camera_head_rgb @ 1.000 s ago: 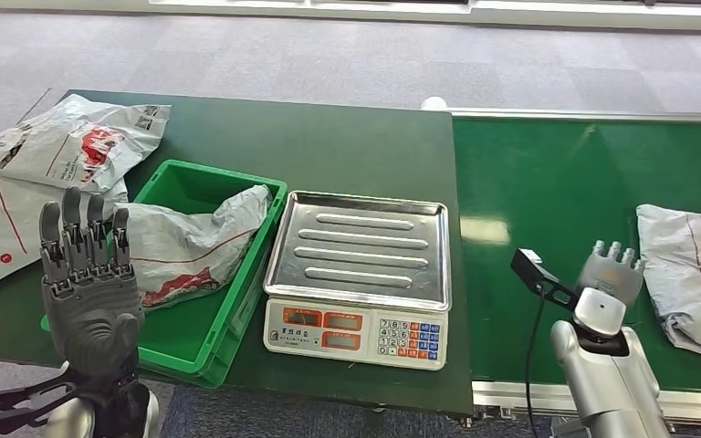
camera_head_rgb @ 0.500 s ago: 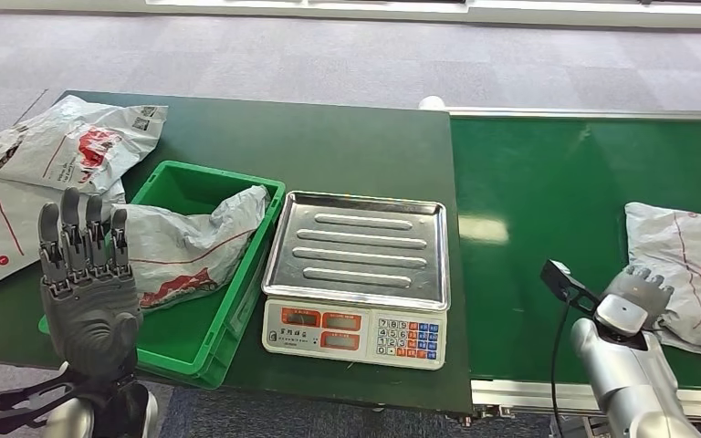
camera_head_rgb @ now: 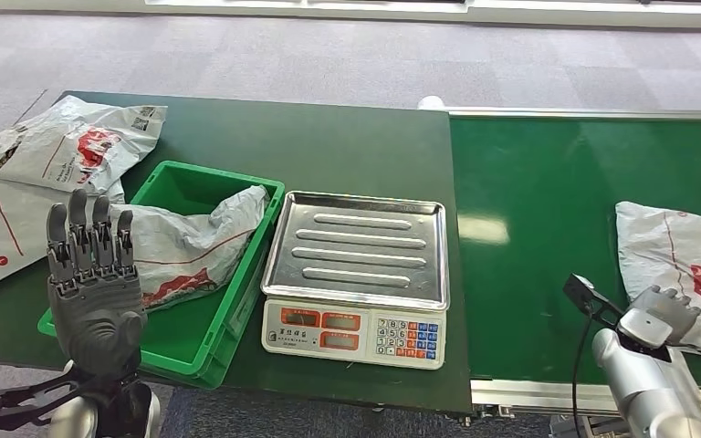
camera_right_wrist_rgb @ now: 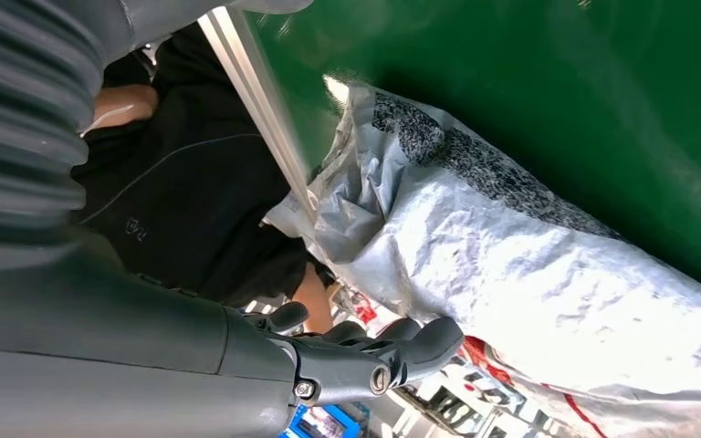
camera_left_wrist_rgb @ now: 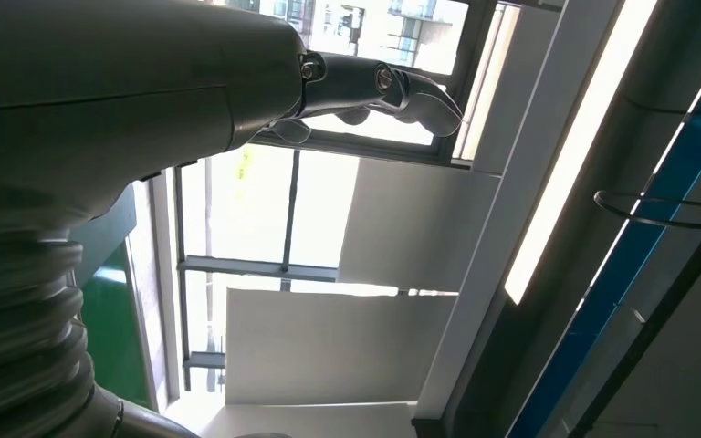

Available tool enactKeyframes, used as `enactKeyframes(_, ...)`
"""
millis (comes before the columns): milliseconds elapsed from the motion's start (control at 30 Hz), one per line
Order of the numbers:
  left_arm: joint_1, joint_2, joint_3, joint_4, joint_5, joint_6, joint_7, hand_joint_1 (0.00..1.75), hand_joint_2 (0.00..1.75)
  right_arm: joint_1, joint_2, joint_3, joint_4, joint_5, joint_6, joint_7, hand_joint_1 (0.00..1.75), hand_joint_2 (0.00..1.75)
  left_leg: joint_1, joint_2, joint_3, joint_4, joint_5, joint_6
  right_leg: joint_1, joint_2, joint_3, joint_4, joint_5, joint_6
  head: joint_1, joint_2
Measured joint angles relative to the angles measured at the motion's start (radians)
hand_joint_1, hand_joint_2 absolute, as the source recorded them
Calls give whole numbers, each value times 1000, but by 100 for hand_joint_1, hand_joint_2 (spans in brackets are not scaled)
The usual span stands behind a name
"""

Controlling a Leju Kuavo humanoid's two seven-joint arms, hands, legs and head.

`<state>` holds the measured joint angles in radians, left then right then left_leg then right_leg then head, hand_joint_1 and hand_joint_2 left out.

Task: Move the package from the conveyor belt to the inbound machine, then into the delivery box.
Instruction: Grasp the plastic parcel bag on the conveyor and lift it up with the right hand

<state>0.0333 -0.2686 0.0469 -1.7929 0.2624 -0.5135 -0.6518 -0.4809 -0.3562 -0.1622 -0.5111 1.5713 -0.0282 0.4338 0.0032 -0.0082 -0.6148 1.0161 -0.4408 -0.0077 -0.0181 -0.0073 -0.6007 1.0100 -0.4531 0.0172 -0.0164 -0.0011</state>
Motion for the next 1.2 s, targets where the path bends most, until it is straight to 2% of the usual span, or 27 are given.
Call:
enactKeyframes(367,-1,0,0,2,3,0,6,0,175,0,-7,-7,21,0,2,0,0,175,0,0,0,0,0,0,0,0,0,0,0,0,0,0)
enactKeyframes(600,-1,0,0,-1,26,2,27,0,175,-22,-52,-17,53,0,21,-27,0,175,0,0,0,0,0,0,-1,0,0,0,0,0,0,0)
enactKeyframes(733,-1,0,0,-3,30,2,29,0,175,-52,-73,-17,82,0,39,-36,175,175,0,1,0,0,0,0,0,0,0,0,0,0,0,0)
enactKeyframes(967,-1,0,0,0,19,-15,22,0,175,-38,-53,-40,84,0,5,-76,175,175,0,0,0,0,0,0,0,0,0,0,0,0,0,0)
enactKeyframes(1200,-1,0,1,2,17,-25,29,0,175,57,-31,-44,-64,0,-8,-120,175,175,0,-1,0,0,0,0,0,-1,0,0,0,0,0,0)
